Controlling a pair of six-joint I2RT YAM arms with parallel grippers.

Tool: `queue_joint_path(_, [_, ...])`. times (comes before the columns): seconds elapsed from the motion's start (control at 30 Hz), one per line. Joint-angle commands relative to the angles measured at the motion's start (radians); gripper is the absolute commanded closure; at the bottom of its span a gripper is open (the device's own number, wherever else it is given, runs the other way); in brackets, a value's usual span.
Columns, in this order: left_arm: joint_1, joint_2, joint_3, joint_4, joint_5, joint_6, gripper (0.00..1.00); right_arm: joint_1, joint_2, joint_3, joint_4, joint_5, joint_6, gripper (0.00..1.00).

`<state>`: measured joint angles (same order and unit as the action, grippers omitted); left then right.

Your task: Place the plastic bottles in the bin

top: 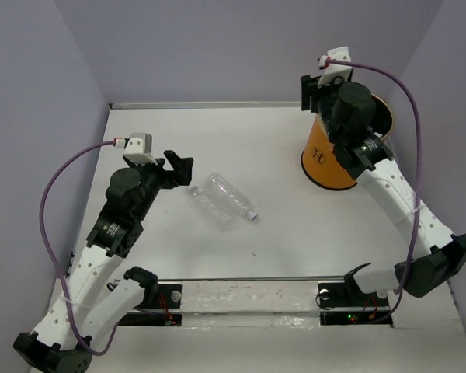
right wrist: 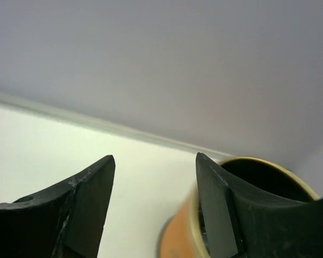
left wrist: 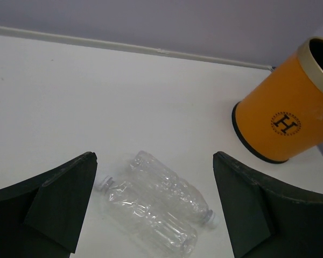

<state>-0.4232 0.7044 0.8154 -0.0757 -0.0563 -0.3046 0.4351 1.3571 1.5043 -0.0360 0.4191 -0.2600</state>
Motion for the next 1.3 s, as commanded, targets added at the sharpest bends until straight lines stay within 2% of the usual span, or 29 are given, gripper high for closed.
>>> queue_joint_path(0.0, [0.026,-0.019,0.001,0.004,-0.175,-0.053,0.01,0.114,0.088,-0.012,-0.254,-0.457,0.166,0.34])
queue_joint_path(0.07, [0.035,-0.051,-0.001,-0.002,-0.238,-0.07,0.01,0.174,0.144,-0.074,-0.243,-0.534,0.206,0.33])
queue_joint_path(0.17, [0.043,-0.089,-0.005,0.001,-0.295,-0.082,0.01,0.226,0.239,-0.079,-0.243,-0.565,0.217,0.29])
queue_joint_path(0.23, [0.044,-0.133,-0.013,0.013,-0.307,-0.082,0.01,0.26,0.287,-0.067,-0.255,-0.571,0.211,0.2])
queue_joint_path(0.33, [0.049,-0.173,-0.035,0.042,-0.307,-0.073,0.01,0.301,0.378,-0.03,-0.263,-0.597,0.202,0.11])
queue_joint_path(0.57, [0.049,-0.154,-0.027,0.036,-0.277,-0.071,0.01,0.332,0.556,0.063,-0.278,-0.638,0.206,0.11])
queue_joint_path(0.77, [0.049,-0.155,-0.025,0.04,-0.254,-0.068,0.01,0.332,0.664,0.099,-0.286,-0.635,0.203,0.16])
queue_joint_path(1.0, [0.049,-0.151,-0.027,0.042,-0.237,-0.067,0.01,0.332,0.75,0.158,-0.295,-0.556,0.17,0.19])
queue_joint_path(1.1, [0.049,-0.151,-0.025,0.042,-0.234,-0.065,0.01,0.332,0.778,0.181,-0.297,-0.527,0.16,0.24])
queue_joint_path(1.2, [0.049,-0.149,-0.027,0.043,-0.231,-0.065,0.01,0.332,0.775,0.191,-0.297,-0.467,0.148,0.4])
queue_joint_path(1.23, [0.049,-0.149,-0.027,0.044,-0.231,-0.065,0.01,0.332,0.755,0.189,-0.297,-0.444,0.134,0.5])
queue_joint_path(1.27, [0.049,-0.149,-0.027,0.045,-0.229,-0.065,0.01,0.332,0.738,0.188,-0.297,-0.397,0.127,0.53])
